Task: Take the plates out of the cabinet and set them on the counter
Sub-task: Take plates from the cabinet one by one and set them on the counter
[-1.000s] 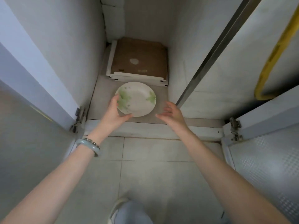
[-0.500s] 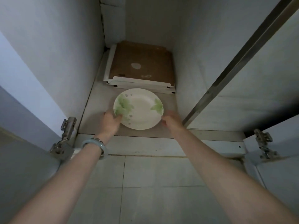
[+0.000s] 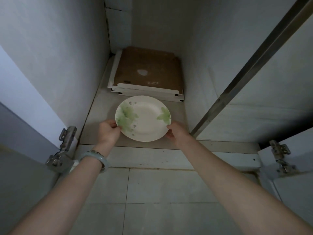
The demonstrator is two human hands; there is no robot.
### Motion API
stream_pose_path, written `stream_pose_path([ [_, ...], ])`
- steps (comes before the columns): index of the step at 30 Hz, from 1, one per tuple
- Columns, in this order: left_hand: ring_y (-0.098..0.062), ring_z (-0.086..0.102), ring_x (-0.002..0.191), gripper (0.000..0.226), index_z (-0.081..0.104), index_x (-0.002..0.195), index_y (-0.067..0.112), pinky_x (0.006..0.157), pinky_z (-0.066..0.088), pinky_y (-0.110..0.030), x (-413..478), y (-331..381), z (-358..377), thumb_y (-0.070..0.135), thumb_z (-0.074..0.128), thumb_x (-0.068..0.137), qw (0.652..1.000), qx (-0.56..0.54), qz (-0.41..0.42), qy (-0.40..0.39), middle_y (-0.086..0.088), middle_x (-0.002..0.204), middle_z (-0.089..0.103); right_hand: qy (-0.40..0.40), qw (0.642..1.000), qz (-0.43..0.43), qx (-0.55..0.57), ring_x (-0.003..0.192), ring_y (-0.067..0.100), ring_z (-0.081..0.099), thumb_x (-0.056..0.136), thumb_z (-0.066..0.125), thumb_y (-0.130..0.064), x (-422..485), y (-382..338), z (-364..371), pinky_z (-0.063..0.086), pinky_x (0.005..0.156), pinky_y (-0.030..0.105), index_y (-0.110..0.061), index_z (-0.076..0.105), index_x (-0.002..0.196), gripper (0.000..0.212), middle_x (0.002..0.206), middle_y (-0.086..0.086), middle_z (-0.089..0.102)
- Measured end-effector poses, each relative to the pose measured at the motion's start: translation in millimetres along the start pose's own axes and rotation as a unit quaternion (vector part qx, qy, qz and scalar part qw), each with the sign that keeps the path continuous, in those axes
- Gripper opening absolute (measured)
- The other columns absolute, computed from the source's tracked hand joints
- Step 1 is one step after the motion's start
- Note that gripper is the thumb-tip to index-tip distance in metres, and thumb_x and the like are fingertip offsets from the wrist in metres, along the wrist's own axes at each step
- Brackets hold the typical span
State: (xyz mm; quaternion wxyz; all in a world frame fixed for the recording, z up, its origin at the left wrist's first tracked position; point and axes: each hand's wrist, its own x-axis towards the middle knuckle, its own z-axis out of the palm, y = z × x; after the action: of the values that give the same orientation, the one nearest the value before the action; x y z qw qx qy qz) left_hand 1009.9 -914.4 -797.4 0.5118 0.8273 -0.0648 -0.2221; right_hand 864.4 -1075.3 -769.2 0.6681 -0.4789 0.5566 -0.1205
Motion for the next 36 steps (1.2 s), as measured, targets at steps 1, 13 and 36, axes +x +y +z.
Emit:
stream_pose_path([
  [1,-0.026,0.064,0.098,0.026,0.066,0.109,0.0,0.089,0.051,-0.036,-2,1,-4,-0.002,0.065,0.083,1.0,-0.012,-0.002,0.001,-0.016,0.108,0.069,-0.007,1.0,0.002,0.008,0.09,0.022,0.059,0.09,0.043,0.004,-4,0,0,0.052,0.061,0.028,-0.009,0.059,0.105,0.025,0.1,0.011,0.061],
  [13,-0.027,0.063,0.089,0.03,0.056,0.116,-0.007,0.077,0.053,-0.034,-98,16,-45,-0.015,0.051,0.087,0.992,-0.103,-0.067,-0.011,-0.01,0.101,0.062,0.015,0.999,0.006,0.052,0.068,0.019,0.058,0.085,0.042,0.013,-94,12,-20,0.054,0.071,0.037,-0.015,0.058,0.072,0.035,0.075,0.005,0.061],
  [36,-0.02,0.071,0.078,0.018,0.061,0.09,0.008,0.058,0.057,-0.022,-547,337,-278,-0.009,0.06,0.084,0.957,-0.241,-0.16,0.017,-0.011,0.09,0.069,0.046,0.997,0.054,0.02,0.073,0.025,0.061,0.078,0.044,0.015,-624,-217,-183,0.051,0.061,0.03,-0.019,0.06,0.091,0.039,0.081,0.01,0.064],
])
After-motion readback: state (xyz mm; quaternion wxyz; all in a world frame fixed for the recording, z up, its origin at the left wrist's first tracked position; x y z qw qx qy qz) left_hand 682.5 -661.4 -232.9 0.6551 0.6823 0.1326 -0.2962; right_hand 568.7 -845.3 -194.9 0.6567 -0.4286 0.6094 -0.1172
